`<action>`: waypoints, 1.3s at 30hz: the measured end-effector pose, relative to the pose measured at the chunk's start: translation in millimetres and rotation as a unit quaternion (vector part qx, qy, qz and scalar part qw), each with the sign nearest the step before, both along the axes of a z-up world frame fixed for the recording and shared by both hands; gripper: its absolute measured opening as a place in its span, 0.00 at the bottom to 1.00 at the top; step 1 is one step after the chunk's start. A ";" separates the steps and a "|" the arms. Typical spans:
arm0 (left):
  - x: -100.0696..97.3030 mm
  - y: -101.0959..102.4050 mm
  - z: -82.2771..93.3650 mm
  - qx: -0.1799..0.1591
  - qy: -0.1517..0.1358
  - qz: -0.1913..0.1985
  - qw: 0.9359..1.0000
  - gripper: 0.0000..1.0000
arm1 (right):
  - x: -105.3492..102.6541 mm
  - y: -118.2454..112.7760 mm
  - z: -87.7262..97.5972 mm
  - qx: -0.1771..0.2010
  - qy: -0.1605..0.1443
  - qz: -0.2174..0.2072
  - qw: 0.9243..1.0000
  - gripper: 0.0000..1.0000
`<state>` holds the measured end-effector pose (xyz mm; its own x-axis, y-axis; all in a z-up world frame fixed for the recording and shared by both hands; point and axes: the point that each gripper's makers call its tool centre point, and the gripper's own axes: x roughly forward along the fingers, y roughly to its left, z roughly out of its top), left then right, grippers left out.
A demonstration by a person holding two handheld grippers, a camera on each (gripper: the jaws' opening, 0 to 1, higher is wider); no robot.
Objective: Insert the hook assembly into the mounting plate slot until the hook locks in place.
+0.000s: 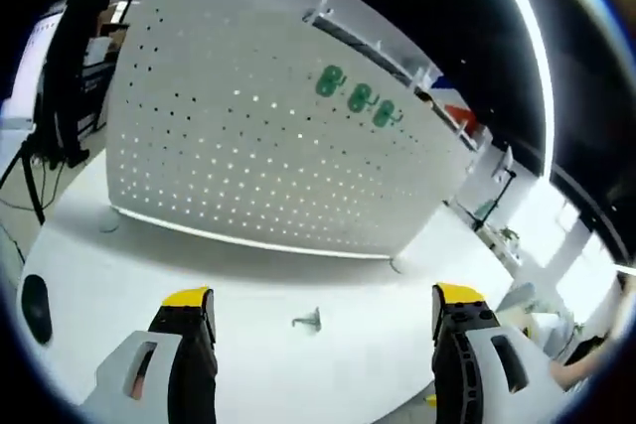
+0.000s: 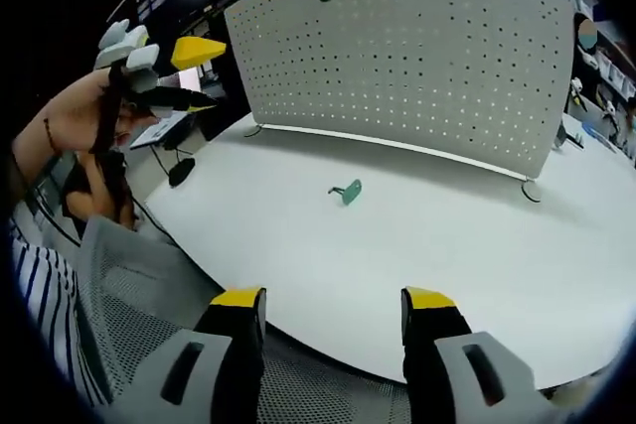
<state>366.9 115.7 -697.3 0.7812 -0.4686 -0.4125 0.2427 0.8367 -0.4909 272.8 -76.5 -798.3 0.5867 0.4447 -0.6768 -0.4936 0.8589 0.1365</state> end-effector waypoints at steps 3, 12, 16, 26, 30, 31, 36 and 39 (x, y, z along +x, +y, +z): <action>-9.0 -1.4 -1.3 0.002 0.004 -0.005 1.000 0.93 | 2.1 0.5 1.6 0.002 -0.004 -0.002 1.000 0.52; -32.8 -2.8 -16.2 0.008 0.030 -0.019 0.999 0.93 | -2.8 -2.7 4.8 -0.009 -0.011 0.003 1.000 0.52; -44.5 -9.2 -21.8 0.013 0.039 -0.031 0.999 0.94 | -2.4 -6.4 6.9 -0.004 -0.013 -0.006 1.000 0.52; -79.6 -9.5 -47.3 0.069 0.077 -0.054 0.993 0.95 | -3.3 -13.2 9.0 0.002 -0.021 -0.017 1.000 0.52; -87.5 -6.6 -58.6 0.075 0.089 -0.058 0.991 0.93 | -2.8 -15.0 10.2 0.004 -0.023 -0.020 1.000 0.53; -90.2 -7.3 -61.4 0.075 0.094 -0.061 0.991 0.92 | -3.1 -12.5 13.0 0.021 -0.020 -0.025 0.999 0.53; -99.7 -13.1 -73.2 0.077 0.113 -0.071 0.988 0.93 | -0.3 -12.7 24.6 0.054 -0.027 -0.046 0.997 0.64; -100.5 -17.6 -77.7 0.072 0.121 -0.073 0.987 0.94 | -1.4 -16.8 23.1 0.044 -0.026 -0.045 0.998 0.66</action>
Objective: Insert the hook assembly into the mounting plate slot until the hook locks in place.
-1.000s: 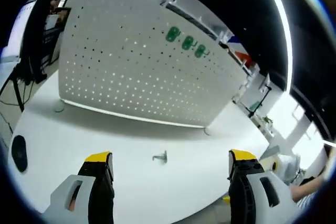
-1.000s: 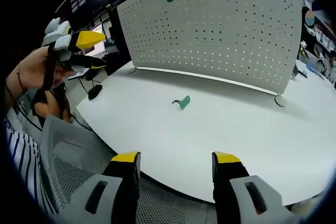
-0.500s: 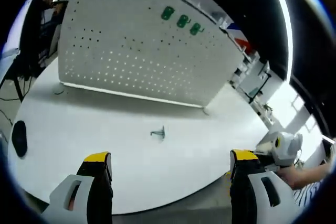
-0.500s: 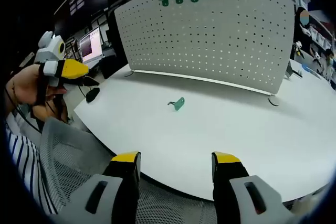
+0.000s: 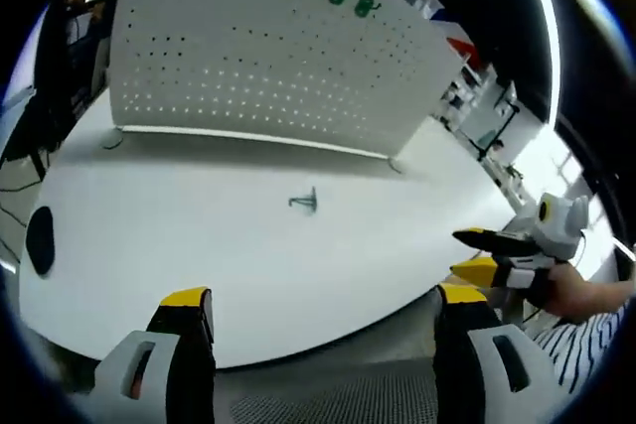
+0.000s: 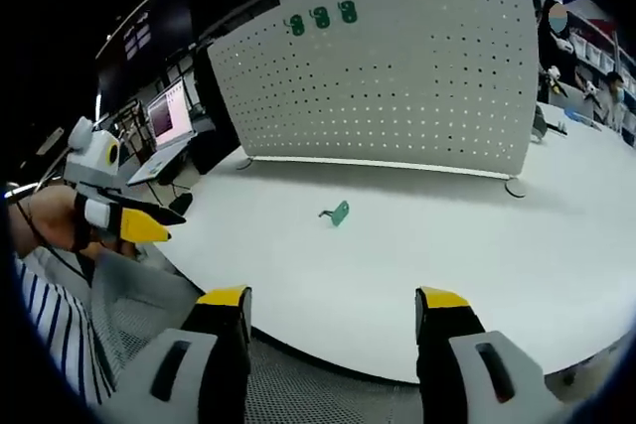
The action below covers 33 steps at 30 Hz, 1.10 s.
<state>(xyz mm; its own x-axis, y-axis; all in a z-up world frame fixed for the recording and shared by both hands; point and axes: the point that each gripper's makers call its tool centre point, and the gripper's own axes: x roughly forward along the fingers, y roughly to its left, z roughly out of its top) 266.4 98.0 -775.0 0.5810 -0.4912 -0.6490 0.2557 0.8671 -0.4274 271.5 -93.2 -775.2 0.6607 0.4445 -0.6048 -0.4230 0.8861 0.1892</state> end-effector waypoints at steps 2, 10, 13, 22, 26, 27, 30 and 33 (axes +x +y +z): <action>0.9 -1.5 -2.2 0.001 0.002 -0.001 1.000 0.94 | 1.5 -1.2 3.4 0.011 -0.005 -0.003 1.000 0.67; 9.1 -7.4 -15.0 -0.001 0.015 0.000 1.000 0.93 | 6.2 -8.3 10.4 0.042 0.002 -0.028 0.999 0.73; 16.1 -13.9 -20.5 -0.004 0.019 -0.002 1.000 0.93 | 6.0 -9.3 8.9 0.037 0.004 -0.024 0.999 0.71; 58.1 -42.9 -25.9 -0.031 -0.015 -0.024 0.999 0.83 | 8.7 -8.0 0.4 0.036 0.017 -0.016 0.999 0.63; 76.0 -56.3 -28.3 -0.043 -0.029 -0.022 0.998 0.78 | 6.4 0.7 -1.2 0.058 0.031 -0.005 0.998 0.56; 78.9 -59.4 -30.1 -0.043 -0.031 -0.023 0.998 0.78 | 6.6 2.7 -1.7 0.056 0.031 -0.002 0.998 0.56; 87.5 -69.0 -45.2 -0.030 -0.024 -0.034 0.999 0.76 | 6.7 5.0 -5.7 0.051 0.035 0.000 0.998 0.56; 94.3 -75.3 -56.6 -0.028 -0.017 -0.037 0.999 0.72 | 5.6 5.8 -10.3 0.048 0.045 0.003 0.998 0.55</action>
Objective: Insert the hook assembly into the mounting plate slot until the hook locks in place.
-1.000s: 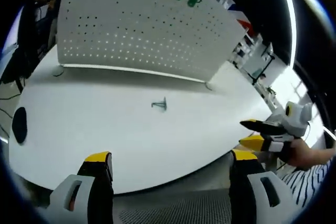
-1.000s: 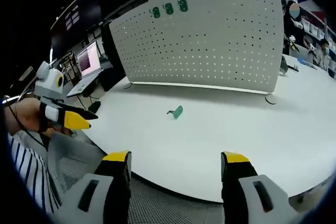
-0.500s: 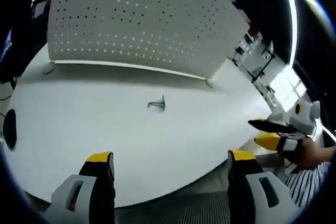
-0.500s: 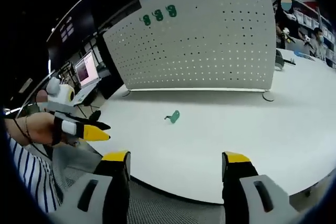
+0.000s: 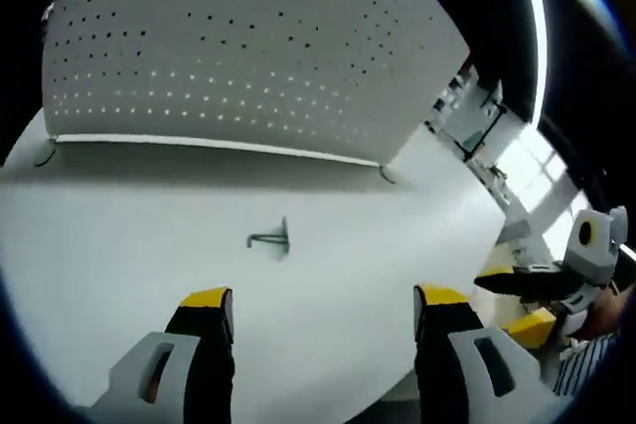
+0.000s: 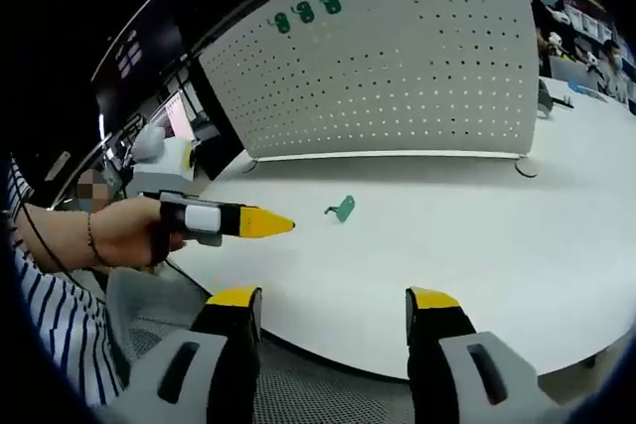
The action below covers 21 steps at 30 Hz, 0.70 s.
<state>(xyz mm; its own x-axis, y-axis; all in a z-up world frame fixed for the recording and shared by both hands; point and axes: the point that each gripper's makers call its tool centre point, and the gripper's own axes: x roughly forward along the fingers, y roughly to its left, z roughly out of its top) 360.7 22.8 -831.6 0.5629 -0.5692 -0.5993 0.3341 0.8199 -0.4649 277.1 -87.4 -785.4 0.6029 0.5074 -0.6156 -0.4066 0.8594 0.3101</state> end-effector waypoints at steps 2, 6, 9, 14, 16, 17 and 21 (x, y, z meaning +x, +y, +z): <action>5.6 -3.4 -5.3 0.001 -0.002 0.000 1.000 0.70 | 0.1 -0.3 0.4 0.003 0.001 0.000 1.000 0.55; 19.6 -5.7 -10.0 -0.003 -0.008 0.010 1.000 0.63 | 1.1 -0.7 1.4 0.010 0.003 -0.006 1.000 0.54; 26.7 -8.3 -18.6 0.007 -0.004 0.008 1.000 0.56 | 0.5 -1.3 -1.7 0.006 0.008 -0.005 1.000 0.53; 35.3 -13.4 -29.7 0.016 0.000 0.012 1.000 0.49 | 1.4 -1.9 -3.6 0.007 0.013 -0.009 1.000 0.52; 38.5 -13.4 -33.4 0.020 -0.001 0.015 1.000 0.45 | 2.0 -2.6 -4.1 0.006 0.014 -0.011 1.000 0.52; 39.6 -13.7 -35.2 0.022 0.000 0.015 1.000 0.44 | 2.0 -2.9 -4.7 0.005 0.016 -0.011 1.000 0.52; 45.9 -13.4 -42.8 0.027 0.004 0.024 0.999 0.36 | 2.5 -4.0 -5.9 0.004 0.019 -0.015 1.000 0.51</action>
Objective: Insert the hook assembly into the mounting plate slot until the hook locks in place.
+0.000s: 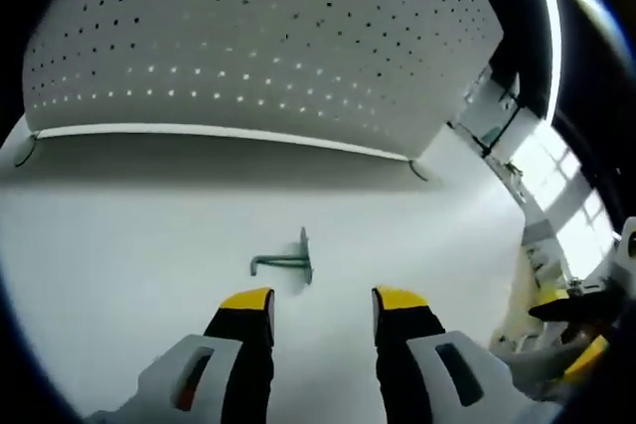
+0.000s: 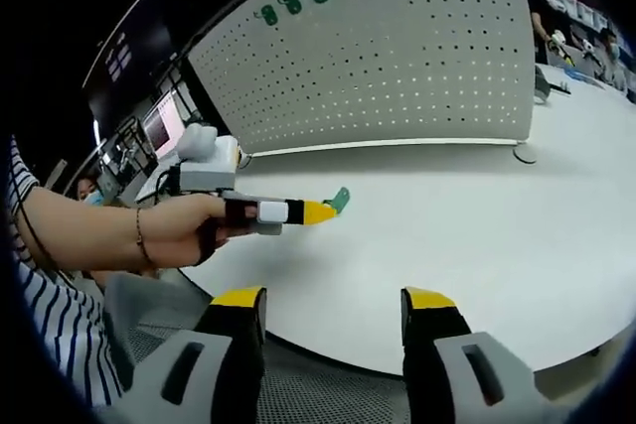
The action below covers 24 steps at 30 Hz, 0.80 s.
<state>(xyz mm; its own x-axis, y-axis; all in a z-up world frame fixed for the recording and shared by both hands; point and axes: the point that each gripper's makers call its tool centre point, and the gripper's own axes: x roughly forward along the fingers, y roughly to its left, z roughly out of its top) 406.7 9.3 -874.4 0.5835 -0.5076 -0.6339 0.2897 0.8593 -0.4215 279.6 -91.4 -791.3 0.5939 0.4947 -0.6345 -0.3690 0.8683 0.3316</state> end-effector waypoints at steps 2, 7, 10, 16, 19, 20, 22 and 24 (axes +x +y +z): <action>4.1 -1.0 -1.6 -0.006 0.002 0.009 1.000 0.34 | 0.1 -0.7 -0.8 0.000 0.002 -0.002 1.000 0.51; 12.2 -2.2 -8.5 0.006 0.002 0.013 1.000 0.26 | 0.4 -1.5 -1.9 -0.001 0.006 -0.006 1.000 0.51; 15.8 -4.1 -9.5 0.007 0.000 0.014 1.000 0.22 | 0.4 -1.9 -3.0 -0.002 0.008 -0.007 1.000 0.50; 20.4 -3.1 -13.6 0.008 -0.001 0.024 1.000 0.13 | -0.7 -1.7 -5.5 -0.005 0.016 -0.006 1.000 0.50; 22.2 -4.5 -14.8 0.006 0.000 0.025 1.000 0.08 | -1.6 -1.5 -7.0 -0.008 0.020 -0.003 1.000 0.50; 22.6 -4.8 -15.6 0.006 0.001 0.025 1.000 0.06 | -1.9 -1.2 -7.7 -0.008 0.022 -0.002 1.000 0.50; 24.1 -4.2 -16.1 0.004 0.002 0.028 1.000 0.06 | -2.5 -0.6 -9.3 -0.011 0.025 0.001 1.000 0.50; 25.8 -1.9 -15.2 0.008 -0.001 0.028 1.000 0.05 | -2.8 0.0 -10.0 -0.013 0.026 0.003 1.000 0.50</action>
